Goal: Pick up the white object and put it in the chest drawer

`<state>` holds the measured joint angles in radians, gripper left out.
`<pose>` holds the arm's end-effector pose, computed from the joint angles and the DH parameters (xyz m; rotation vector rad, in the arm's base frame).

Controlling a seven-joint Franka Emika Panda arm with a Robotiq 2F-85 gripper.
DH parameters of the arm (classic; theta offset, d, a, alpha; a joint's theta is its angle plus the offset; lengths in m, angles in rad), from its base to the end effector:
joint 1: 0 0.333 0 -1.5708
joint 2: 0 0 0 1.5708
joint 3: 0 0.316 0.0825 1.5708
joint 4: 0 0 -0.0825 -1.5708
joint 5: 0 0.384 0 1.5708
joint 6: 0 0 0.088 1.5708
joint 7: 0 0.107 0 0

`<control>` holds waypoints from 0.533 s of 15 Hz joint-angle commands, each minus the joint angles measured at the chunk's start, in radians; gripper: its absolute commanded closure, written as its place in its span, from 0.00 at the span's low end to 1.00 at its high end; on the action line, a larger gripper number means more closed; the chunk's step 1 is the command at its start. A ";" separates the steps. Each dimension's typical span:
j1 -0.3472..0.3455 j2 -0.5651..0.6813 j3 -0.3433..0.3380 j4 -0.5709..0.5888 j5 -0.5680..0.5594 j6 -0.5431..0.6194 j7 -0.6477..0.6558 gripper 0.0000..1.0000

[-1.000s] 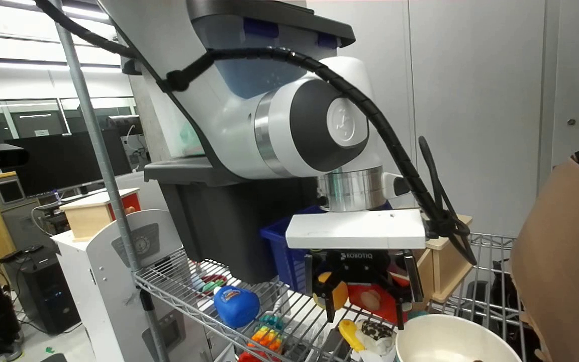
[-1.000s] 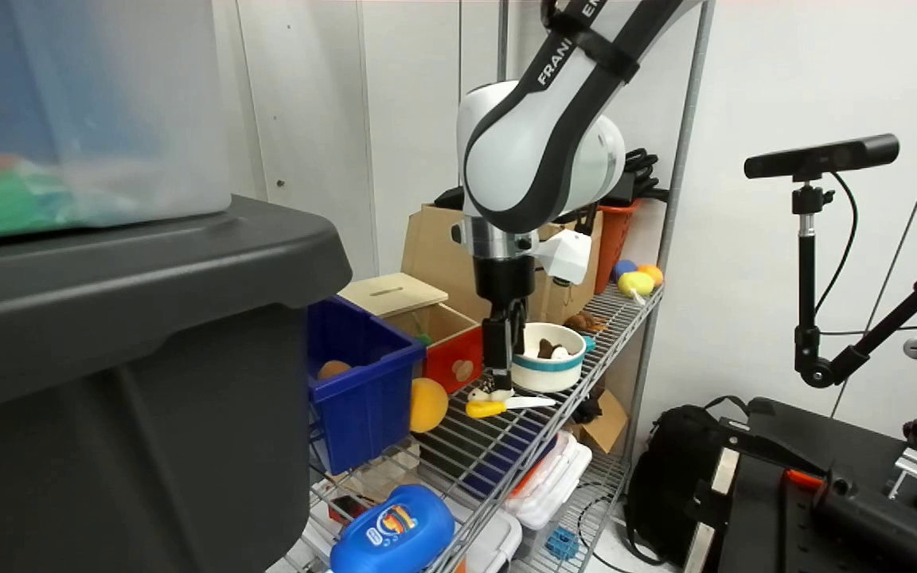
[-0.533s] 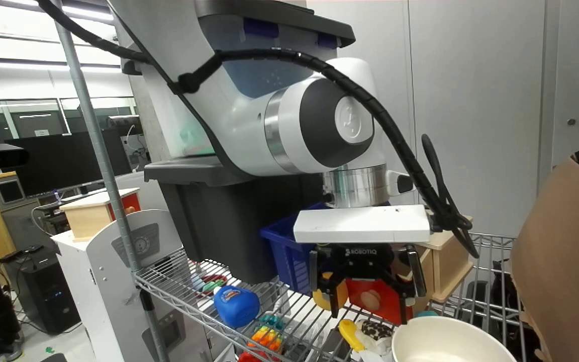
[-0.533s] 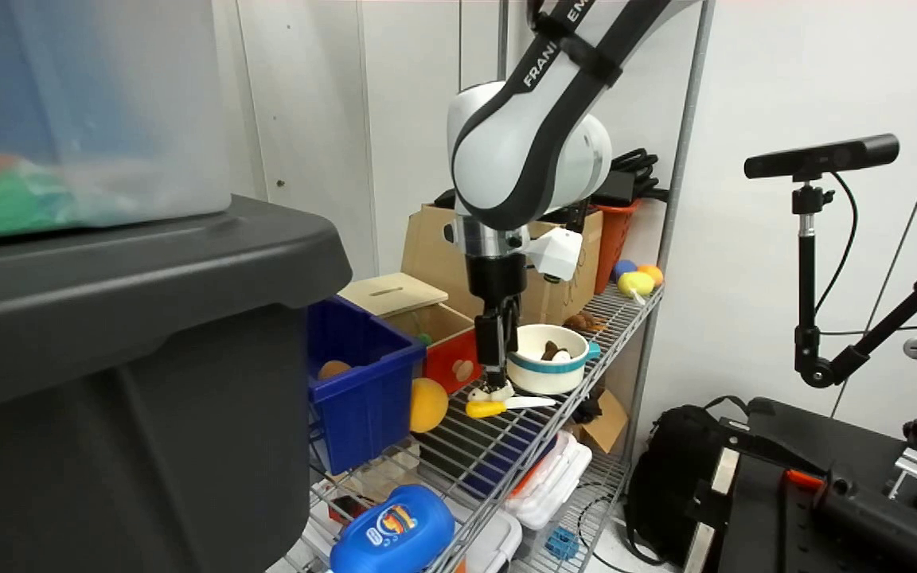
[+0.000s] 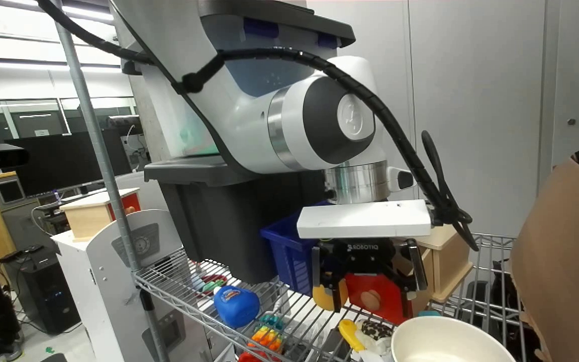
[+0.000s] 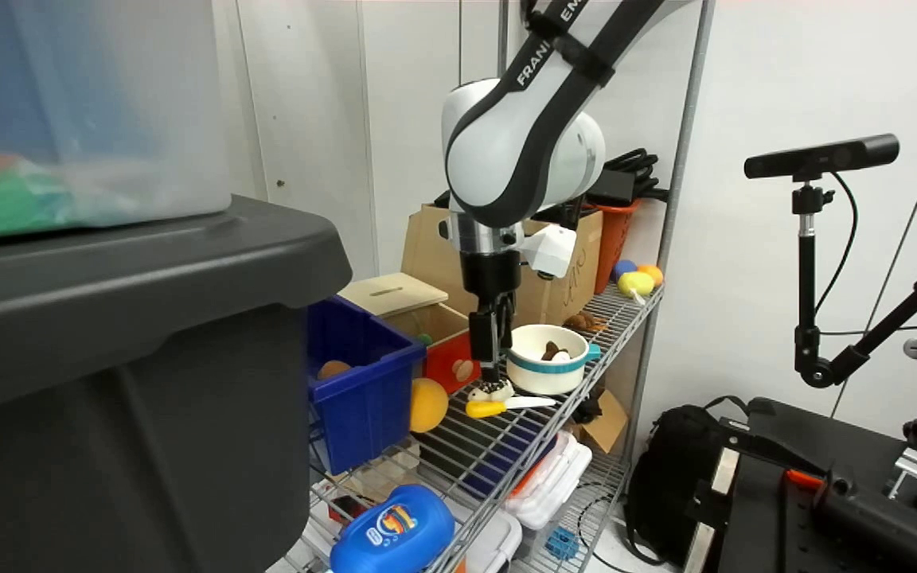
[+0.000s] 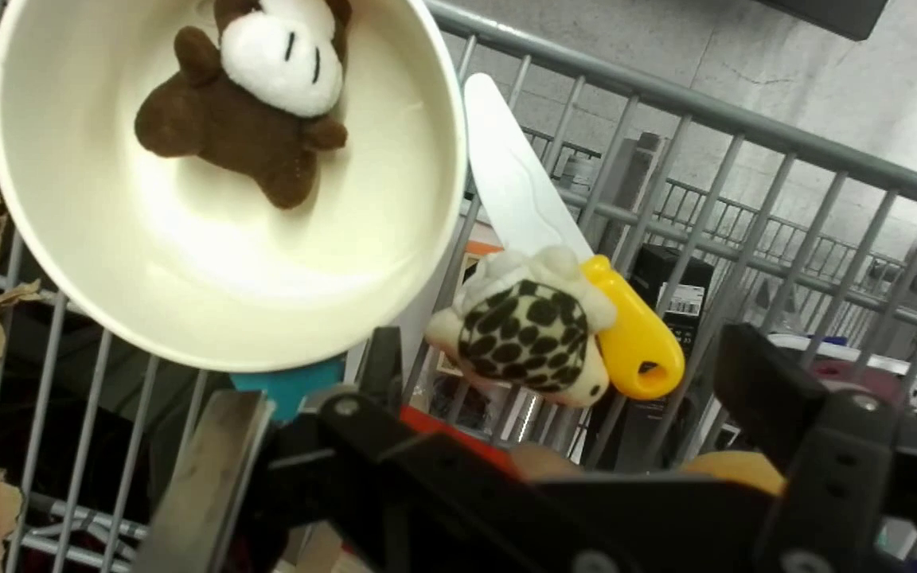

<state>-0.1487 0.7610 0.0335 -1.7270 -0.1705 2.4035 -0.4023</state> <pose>0.6508 -0.0780 0.1365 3.0115 0.6259 -0.1571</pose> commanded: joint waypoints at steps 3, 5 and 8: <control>0.015 0.025 -0.007 0.063 -0.009 -0.052 -0.017 0.00; 0.017 0.035 -0.005 0.076 -0.008 -0.059 -0.022 0.00; 0.017 0.054 0.001 0.095 -0.005 -0.061 -0.032 0.00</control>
<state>-0.1396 0.7810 0.0343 -1.6857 -0.1721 2.3787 -0.4120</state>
